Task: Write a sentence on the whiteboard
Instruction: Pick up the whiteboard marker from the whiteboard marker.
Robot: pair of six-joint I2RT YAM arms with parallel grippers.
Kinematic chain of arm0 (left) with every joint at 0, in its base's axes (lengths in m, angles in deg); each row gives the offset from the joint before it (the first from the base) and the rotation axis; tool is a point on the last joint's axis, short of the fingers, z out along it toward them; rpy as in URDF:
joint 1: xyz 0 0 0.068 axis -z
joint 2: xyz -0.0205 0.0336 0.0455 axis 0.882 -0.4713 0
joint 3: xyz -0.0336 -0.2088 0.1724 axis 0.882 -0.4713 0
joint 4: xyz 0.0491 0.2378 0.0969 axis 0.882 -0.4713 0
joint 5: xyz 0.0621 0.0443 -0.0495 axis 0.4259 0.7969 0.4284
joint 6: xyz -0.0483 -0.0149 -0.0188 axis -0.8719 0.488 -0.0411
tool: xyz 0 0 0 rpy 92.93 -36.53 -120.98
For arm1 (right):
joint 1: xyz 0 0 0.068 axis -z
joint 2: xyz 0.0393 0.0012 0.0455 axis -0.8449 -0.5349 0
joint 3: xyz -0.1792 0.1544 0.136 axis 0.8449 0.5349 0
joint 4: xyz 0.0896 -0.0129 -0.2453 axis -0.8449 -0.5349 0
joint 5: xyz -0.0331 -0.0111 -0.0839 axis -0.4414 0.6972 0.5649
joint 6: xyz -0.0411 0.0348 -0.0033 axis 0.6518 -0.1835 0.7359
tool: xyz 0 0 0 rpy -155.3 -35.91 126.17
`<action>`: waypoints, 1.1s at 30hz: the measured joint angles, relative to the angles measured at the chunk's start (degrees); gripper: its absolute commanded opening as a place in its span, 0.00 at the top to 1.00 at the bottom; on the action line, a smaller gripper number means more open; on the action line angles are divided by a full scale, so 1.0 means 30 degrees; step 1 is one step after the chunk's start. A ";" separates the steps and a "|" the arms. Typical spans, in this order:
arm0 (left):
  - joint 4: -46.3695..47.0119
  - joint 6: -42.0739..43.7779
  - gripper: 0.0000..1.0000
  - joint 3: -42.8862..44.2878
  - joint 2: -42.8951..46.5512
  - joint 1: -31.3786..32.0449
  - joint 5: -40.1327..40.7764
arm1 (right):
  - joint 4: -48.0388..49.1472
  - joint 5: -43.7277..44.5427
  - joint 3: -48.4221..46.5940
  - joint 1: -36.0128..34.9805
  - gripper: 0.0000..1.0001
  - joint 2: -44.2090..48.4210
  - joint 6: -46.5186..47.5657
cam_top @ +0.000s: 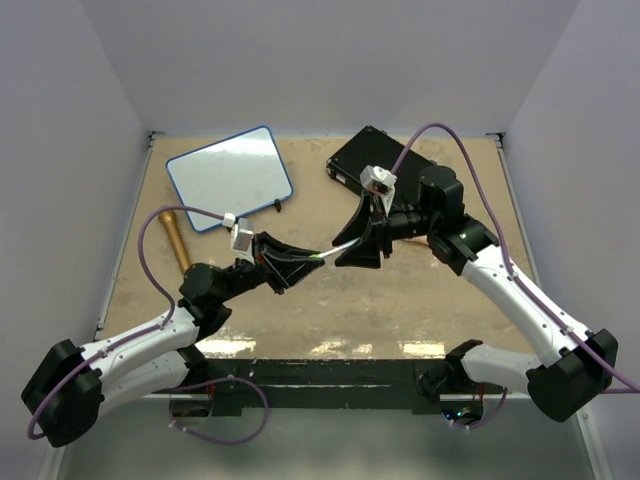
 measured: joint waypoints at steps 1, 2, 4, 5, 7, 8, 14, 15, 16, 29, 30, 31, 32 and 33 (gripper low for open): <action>-0.0568 0.0262 1.00 0.0255 0.0146 0.0000 0.0000 | -0.0364 0.0211 -0.0015 -0.0036 0.45 0.0000 0.0357; -0.1035 0.0495 1.00 0.0488 0.0284 0.0000 0.0000 | -0.0663 0.0306 -0.0022 -0.0087 0.48 0.0000 0.0670; -0.2055 0.0925 1.00 0.0984 0.0532 0.0000 -0.0007 | -0.1122 0.0386 -0.0022 -0.0219 0.52 -0.0015 0.1173; -0.2492 0.1137 1.00 0.1260 0.0612 0.0000 -0.0015 | -0.1253 0.0408 -0.0022 -0.0284 0.53 -0.0036 0.1333; -0.3104 0.1494 1.00 0.1639 0.0670 -0.0007 -0.0109 | -0.1515 0.0401 -0.0058 -0.0350 0.53 -0.0102 0.1596; -0.3330 0.1566 1.00 0.1719 0.0685 -0.0007 -0.0131 | -0.1596 0.0401 -0.0102 -0.0364 0.53 -0.0153 0.1690; -0.3759 0.1916 1.00 0.1814 0.0678 -0.0007 -0.0189 | -0.1559 0.0109 -0.0131 -0.0284 0.52 -0.0284 0.1486; -0.3752 0.1945 1.00 0.1814 0.0678 -0.0007 -0.0189 | -0.1494 0.0087 -0.0131 -0.0277 0.52 -0.0284 0.1406; -0.3752 0.1960 1.00 0.1814 0.0670 -0.0007 -0.0189 | -0.1428 0.0036 -0.0131 -0.0270 0.53 -0.0284 0.1282; -0.3322 0.1953 1.00 0.1792 0.0641 -0.0007 -0.0328 | 0.0022 -0.0401 -0.0087 -0.0248 0.58 -0.0284 -0.0219; -0.3249 0.1945 1.00 0.1770 0.0641 -0.0007 -0.0328 | 0.0131 -0.0401 -0.0087 -0.0248 0.58 -0.0284 -0.0313; -0.3184 0.1916 1.00 0.1719 0.0641 -0.0007 -0.0328 | 0.0291 -0.0401 -0.0058 -0.0248 0.59 -0.0284 -0.0452; -0.3133 0.1880 1.00 0.1661 0.0634 -0.0007 -0.0335 | 0.0444 -0.0401 -0.0022 -0.0255 0.59 -0.0284 -0.0532; -0.3089 0.1851 1.00 0.1610 0.0634 -0.0007 -0.0335 | 0.0561 -0.0401 0.0015 -0.0255 0.59 -0.0284 -0.0619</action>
